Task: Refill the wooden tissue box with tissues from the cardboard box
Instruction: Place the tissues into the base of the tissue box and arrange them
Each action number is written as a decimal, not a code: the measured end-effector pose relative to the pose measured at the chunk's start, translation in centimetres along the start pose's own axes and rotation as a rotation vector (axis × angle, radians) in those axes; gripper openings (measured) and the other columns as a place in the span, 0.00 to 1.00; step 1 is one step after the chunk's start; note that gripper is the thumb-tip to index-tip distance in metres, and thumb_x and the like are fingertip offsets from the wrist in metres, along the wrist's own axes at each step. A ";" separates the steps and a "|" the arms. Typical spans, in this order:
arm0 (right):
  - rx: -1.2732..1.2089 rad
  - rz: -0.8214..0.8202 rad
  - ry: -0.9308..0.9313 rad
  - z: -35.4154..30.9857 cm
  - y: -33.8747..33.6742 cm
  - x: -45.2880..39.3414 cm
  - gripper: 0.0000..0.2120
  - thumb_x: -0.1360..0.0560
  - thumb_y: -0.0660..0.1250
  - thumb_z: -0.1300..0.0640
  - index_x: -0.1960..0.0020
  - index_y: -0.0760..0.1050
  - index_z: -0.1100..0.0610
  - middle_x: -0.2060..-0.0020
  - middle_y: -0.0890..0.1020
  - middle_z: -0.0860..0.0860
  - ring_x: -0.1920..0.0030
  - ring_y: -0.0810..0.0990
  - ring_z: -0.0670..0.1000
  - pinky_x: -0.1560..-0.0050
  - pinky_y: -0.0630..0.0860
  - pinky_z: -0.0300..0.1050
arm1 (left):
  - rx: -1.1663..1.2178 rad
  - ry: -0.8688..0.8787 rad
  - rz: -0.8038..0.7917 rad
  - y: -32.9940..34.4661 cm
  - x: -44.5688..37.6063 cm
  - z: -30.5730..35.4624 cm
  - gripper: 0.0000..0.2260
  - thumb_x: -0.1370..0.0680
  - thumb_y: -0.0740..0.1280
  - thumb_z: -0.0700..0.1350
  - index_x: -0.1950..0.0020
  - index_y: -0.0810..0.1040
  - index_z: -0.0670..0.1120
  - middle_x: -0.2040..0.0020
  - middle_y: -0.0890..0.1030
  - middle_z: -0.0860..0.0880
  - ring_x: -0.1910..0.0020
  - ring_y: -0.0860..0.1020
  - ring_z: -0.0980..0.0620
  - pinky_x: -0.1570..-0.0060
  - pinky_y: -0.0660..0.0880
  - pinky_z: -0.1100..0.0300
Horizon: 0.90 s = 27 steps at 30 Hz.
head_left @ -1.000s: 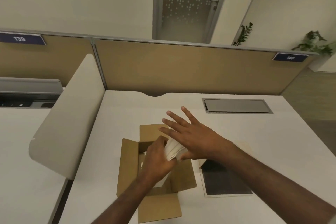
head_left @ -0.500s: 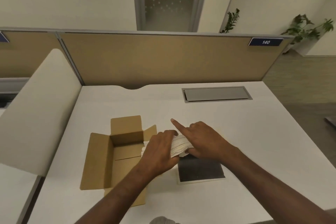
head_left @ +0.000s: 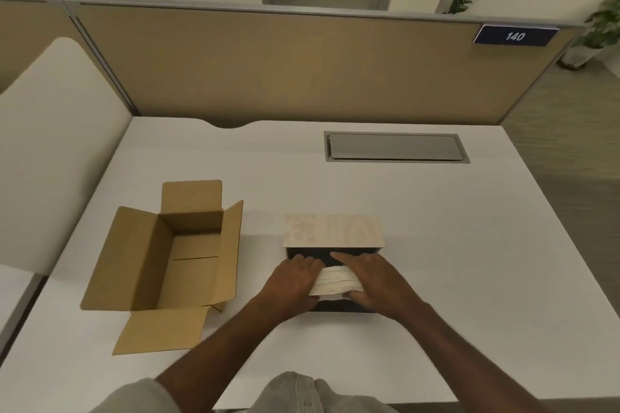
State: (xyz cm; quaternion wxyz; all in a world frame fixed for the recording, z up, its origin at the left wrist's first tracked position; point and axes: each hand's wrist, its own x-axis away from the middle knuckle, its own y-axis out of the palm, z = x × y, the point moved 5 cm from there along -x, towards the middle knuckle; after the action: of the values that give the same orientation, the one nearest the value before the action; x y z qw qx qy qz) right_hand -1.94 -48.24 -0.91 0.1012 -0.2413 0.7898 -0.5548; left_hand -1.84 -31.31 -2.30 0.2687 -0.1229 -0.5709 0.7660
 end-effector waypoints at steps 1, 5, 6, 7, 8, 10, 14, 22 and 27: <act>-0.017 0.000 -0.015 0.5 0.9 0.0 0.38 0.31 0.74 0.46 0.26 0.64 0.48 0.44 0.81 0.50 0.47 0.78 0.52 0.47 0.74 0.47 | -0.005 -0.004 -0.011 0.7 -0.3 -0.1 0.26 0.26 0.69 0.55 0.32 0.67 0.49 0.38 0.75 0.48 0.42 0.74 0.50 0.52 0.66 0.63; -0.082 0.027 -0.045 2.0 3.5 -0.1 0.36 0.33 0.76 0.48 0.27 0.67 0.50 0.41 0.80 0.50 0.48 0.78 0.53 0.48 0.74 0.46 | -0.025 -0.002 -0.039 3.2 -1.0 -0.5 0.26 0.26 0.68 0.55 0.31 0.68 0.48 0.37 0.76 0.48 0.42 0.74 0.49 0.48 0.69 0.60; -0.091 0.034 -0.049 2.3 4.0 -0.2 0.37 0.33 0.76 0.48 0.27 0.67 0.50 0.41 0.80 0.50 0.47 0.78 0.53 0.48 0.75 0.46 | -0.030 0.000 -0.039 3.7 -1.2 -0.7 0.26 0.26 0.69 0.55 0.31 0.68 0.48 0.38 0.76 0.47 0.42 0.74 0.49 0.47 0.70 0.59; -0.094 0.039 -0.055 2.6 4.4 -0.3 0.36 0.32 0.76 0.49 0.27 0.66 0.51 0.41 0.80 0.50 0.47 0.78 0.52 0.48 0.75 0.46 | -0.036 0.003 -0.035 4.2 -1.3 -0.9 0.25 0.26 0.69 0.55 0.32 0.69 0.48 0.39 0.77 0.47 0.43 0.75 0.49 0.47 0.70 0.58; -0.093 0.042 -0.064 2.8 4.8 -0.4 0.36 0.32 0.76 0.49 0.27 0.67 0.51 0.40 0.80 0.51 0.46 0.78 0.53 0.47 0.75 0.47 | -0.042 0.008 -0.025 4.6 -1.4 -1.1 0.25 0.27 0.69 0.55 0.33 0.71 0.48 0.40 0.78 0.47 0.44 0.76 0.49 0.48 0.71 0.57; -0.089 0.048 -0.080 3.3 5.5 -0.5 0.34 0.31 0.75 0.50 0.28 0.68 0.53 0.40 0.80 0.52 0.46 0.78 0.53 0.45 0.75 0.47 | -0.055 0.026 0.003 5.1 -1.4 -1.6 0.25 0.27 0.70 0.56 0.34 0.72 0.48 0.41 0.79 0.47 0.46 0.77 0.49 0.48 0.72 0.57; -0.091 0.045 -0.073 4.7 6.2 -0.6 0.33 0.30 0.75 0.50 0.28 0.69 0.55 0.40 0.79 0.52 0.44 0.78 0.54 0.42 0.74 0.48 | -0.050 0.018 0.058 5.3 -0.9 -2.7 0.28 0.30 0.74 0.56 0.34 0.72 0.49 0.42 0.79 0.48 0.46 0.77 0.49 0.46 0.74 0.57; -0.454 0.072 0.307 8.8 6.9 1.6 0.29 0.34 0.79 0.48 0.37 0.72 0.48 0.46 0.80 0.43 0.47 0.77 0.42 0.47 0.76 0.39 | 0.632 -0.468 0.138 6.3 3.9 -7.8 0.30 0.32 0.79 0.50 0.34 0.71 0.54 0.40 0.78 0.55 0.41 0.76 0.56 0.48 0.73 0.73; -0.751 0.247 0.526 9.6 7.6 3.3 0.17 0.32 0.79 0.60 0.47 0.77 0.51 0.49 0.83 0.45 0.47 0.80 0.43 0.44 0.77 0.42 | 0.988 -0.637 0.284 7.7 5.2 -8.8 0.34 0.32 0.80 0.44 0.32 0.68 0.58 0.40 0.79 0.55 0.39 0.76 0.59 0.44 0.74 0.69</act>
State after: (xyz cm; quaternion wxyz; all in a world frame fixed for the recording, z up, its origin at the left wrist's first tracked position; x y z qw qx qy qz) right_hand -2.73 -55.82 -11.05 -0.1312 -0.0167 0.9573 -0.2570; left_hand -3.89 -22.88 -11.75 0.0051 0.1768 -0.1779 0.9680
